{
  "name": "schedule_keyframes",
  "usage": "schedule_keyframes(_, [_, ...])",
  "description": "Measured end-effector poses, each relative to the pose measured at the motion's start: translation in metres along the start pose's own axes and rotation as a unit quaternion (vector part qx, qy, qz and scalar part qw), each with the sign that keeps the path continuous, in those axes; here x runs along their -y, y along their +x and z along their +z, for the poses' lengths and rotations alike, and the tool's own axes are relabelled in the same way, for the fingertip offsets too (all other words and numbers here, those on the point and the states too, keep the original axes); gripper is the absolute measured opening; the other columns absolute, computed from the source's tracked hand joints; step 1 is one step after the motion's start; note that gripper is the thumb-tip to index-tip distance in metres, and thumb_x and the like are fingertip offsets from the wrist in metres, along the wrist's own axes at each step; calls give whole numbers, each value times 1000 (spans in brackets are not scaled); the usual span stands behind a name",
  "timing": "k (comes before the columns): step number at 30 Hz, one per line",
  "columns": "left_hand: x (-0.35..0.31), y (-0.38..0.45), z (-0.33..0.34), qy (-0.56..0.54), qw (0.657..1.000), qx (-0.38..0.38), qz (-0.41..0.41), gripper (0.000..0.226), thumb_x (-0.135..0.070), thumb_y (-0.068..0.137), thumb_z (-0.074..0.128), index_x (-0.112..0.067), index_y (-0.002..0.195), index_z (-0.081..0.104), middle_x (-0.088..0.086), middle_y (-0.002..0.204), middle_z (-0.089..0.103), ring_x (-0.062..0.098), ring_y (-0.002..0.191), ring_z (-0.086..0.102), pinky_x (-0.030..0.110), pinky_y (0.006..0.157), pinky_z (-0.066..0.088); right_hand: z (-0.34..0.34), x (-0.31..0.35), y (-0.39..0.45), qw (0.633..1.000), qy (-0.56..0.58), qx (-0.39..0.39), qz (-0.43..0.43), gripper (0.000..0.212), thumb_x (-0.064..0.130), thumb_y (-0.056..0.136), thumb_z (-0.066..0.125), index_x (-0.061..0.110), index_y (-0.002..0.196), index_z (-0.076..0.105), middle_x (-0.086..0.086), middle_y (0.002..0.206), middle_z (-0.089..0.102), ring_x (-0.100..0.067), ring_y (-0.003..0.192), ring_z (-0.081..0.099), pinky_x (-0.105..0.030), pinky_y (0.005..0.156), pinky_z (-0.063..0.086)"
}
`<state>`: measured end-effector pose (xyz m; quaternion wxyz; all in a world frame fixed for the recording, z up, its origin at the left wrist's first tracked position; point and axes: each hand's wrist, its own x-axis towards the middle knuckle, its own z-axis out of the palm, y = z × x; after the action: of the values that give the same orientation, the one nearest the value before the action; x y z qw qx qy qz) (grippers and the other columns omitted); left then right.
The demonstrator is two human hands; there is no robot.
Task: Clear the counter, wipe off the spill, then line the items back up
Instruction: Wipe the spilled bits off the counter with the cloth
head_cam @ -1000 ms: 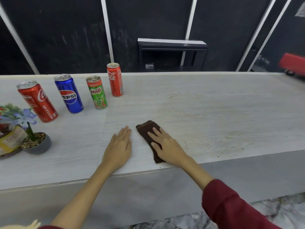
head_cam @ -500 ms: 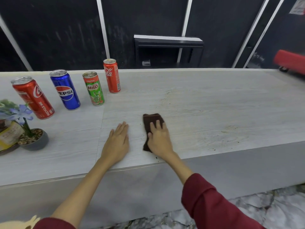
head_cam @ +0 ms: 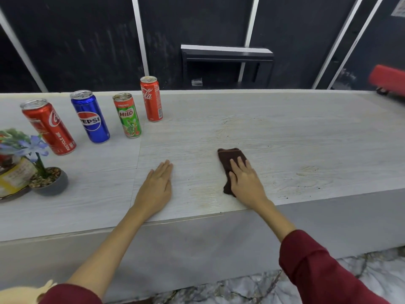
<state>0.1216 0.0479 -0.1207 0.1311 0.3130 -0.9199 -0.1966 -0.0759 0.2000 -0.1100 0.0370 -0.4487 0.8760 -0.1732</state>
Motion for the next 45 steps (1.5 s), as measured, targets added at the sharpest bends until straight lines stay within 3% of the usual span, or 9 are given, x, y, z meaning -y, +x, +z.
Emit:
schedule_keyframes(5, [-2,0,-3,-9,1000,8,-6,50,-13,98,25,-10,147,16,2,157,10,12,145,6,27,117,1,1,19,37,998,25,57,-14,57,37,98,35,13,147,18,-13,157,10,-33,145,2,-41,118,7])
schedule_keyframes(14, [10,-3,-15,3,1000,9,-10,50,-29,99,29,-18,147,19,-4,156,12,8,144,7,28,117,2,2,22,4,972,-18,121,-199,76,67,82,18,30,147,11,6,158,2,-11,145,-4,-26,116,0])
schedule_keyframes(19, [18,-6,-20,-42,999,-23,-25,48,-21,99,32,-14,145,24,-1,156,17,9,144,11,20,113,4,3,21,37,988,-9,108,-110,62,47,96,30,21,148,11,-3,158,1,-20,146,-5,-33,118,1])
schedule_keyframes(23, [18,-4,-19,-80,992,-64,-70,49,-11,97,32,-8,145,23,4,155,19,14,144,14,19,112,4,23,70,43,979,-13,130,-156,57,41,98,30,20,148,13,-10,158,1,-27,146,-4,-37,119,0])
schedule_keyframes(27, [23,-5,-15,4,995,-51,-87,51,-15,98,28,-5,146,15,10,156,11,20,145,9,28,116,2,29,79,-3,965,-8,105,-239,63,51,93,16,19,148,14,-7,158,3,-24,146,-3,-28,115,-4])
schedule_keyframes(31, [25,-4,-12,9,996,-42,-83,51,-16,98,28,-6,146,14,8,157,8,18,145,6,30,117,1,9,22,-21,969,-1,88,-232,81,67,81,-2,24,147,18,1,157,10,-15,145,-1,-31,120,4])
schedule_keyframes(35, [24,-1,-9,21,995,-49,-80,53,-14,96,30,-5,146,15,9,157,10,19,145,7,32,117,3,-12,-4,3,974,-28,101,-203,76,70,78,24,37,145,12,13,156,12,-8,145,0,-32,118,7])
schedule_keyframes(40, [23,-1,-10,25,995,-47,-84,53,-13,95,31,-5,146,16,9,157,10,19,145,7,33,118,4,12,30,17,973,-13,110,-202,81,73,80,18,29,148,11,3,158,0,-13,145,-11,-31,117,1])
schedule_keyframes(45, [22,-1,-11,26,995,-44,-87,53,-14,96,30,-7,147,15,7,157,10,18,145,7,32,118,3,26,64,30,965,-5,127,-228,62,54,94,27,25,147,16,1,158,2,-13,145,-9,-33,120,0])
